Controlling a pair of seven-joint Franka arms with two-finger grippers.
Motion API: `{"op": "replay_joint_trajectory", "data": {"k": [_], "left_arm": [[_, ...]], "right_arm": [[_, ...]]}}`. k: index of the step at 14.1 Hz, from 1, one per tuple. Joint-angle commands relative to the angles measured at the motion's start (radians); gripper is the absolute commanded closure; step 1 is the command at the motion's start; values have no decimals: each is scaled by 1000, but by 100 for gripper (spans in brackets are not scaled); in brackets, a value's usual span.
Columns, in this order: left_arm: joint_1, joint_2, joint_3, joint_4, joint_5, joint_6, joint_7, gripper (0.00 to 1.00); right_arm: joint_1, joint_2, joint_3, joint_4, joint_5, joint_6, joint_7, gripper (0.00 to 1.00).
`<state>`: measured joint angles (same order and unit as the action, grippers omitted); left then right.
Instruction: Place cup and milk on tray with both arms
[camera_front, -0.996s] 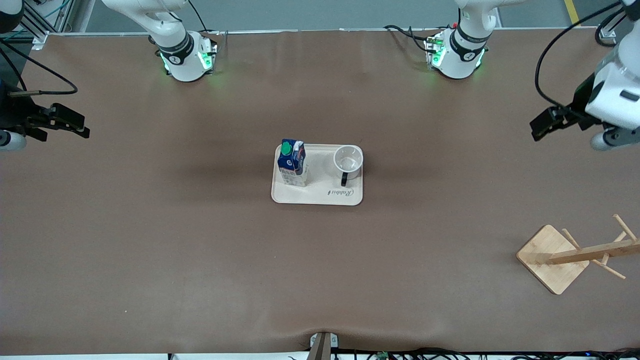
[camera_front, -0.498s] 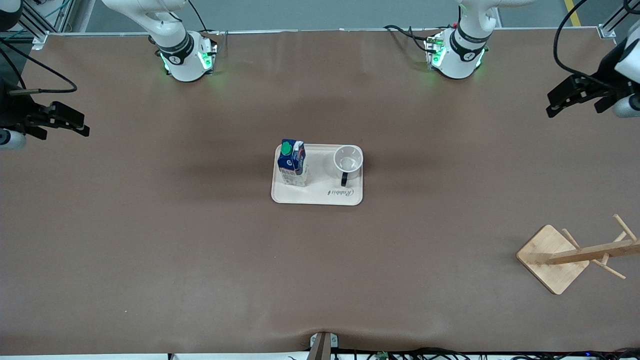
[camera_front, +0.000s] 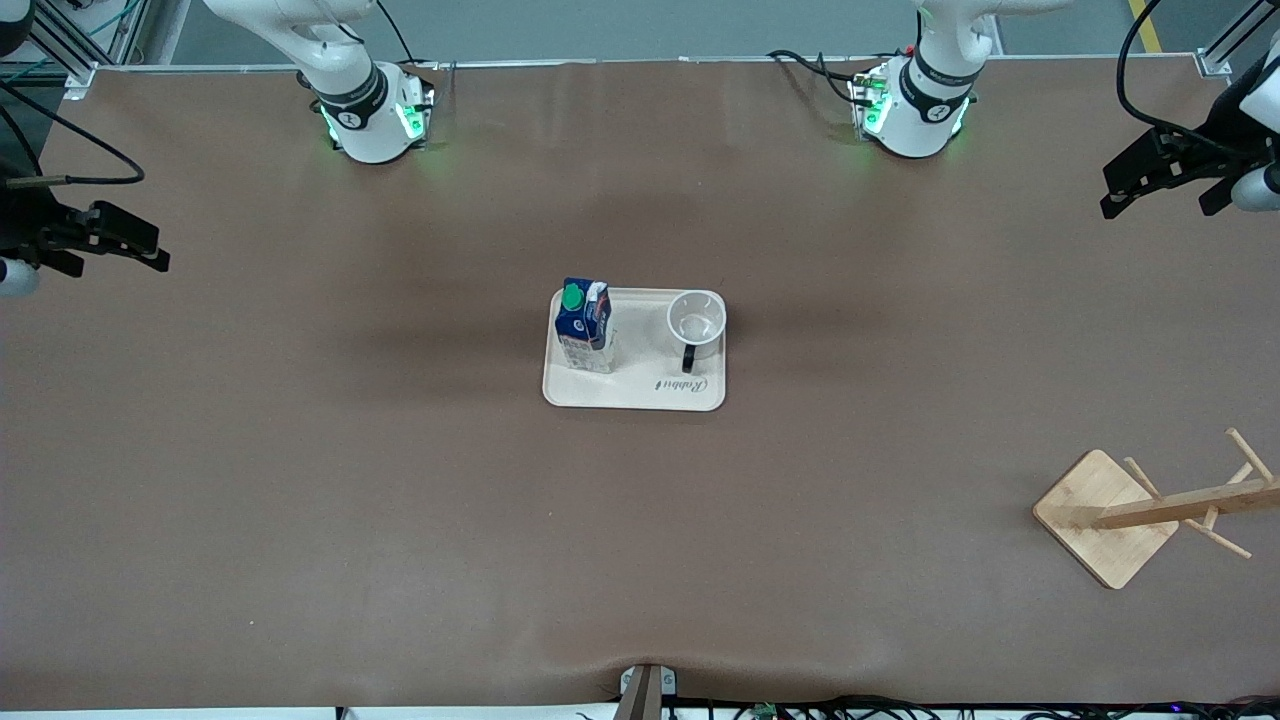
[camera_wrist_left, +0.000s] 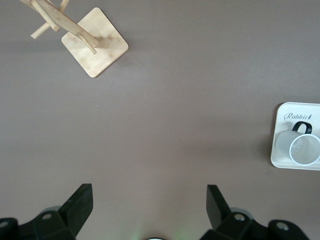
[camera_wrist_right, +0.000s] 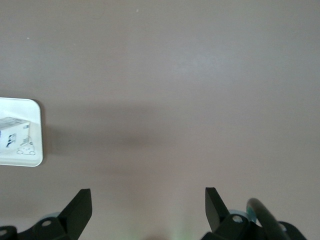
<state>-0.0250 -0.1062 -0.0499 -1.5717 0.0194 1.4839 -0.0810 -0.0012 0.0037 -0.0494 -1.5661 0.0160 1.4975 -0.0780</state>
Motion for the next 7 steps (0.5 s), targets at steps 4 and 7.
{"op": "replay_joint_trajectory", "data": {"k": [4,7], "left_arm": [[-9,19,-4,22,-4,-36,12,0],[-4,20,-21,18,2,-50,3,0]], "right_arm": [[10,-5,-4,18,-27,-16,50,0],[4,-2,-4,34,-31,-17,50,0]]}}
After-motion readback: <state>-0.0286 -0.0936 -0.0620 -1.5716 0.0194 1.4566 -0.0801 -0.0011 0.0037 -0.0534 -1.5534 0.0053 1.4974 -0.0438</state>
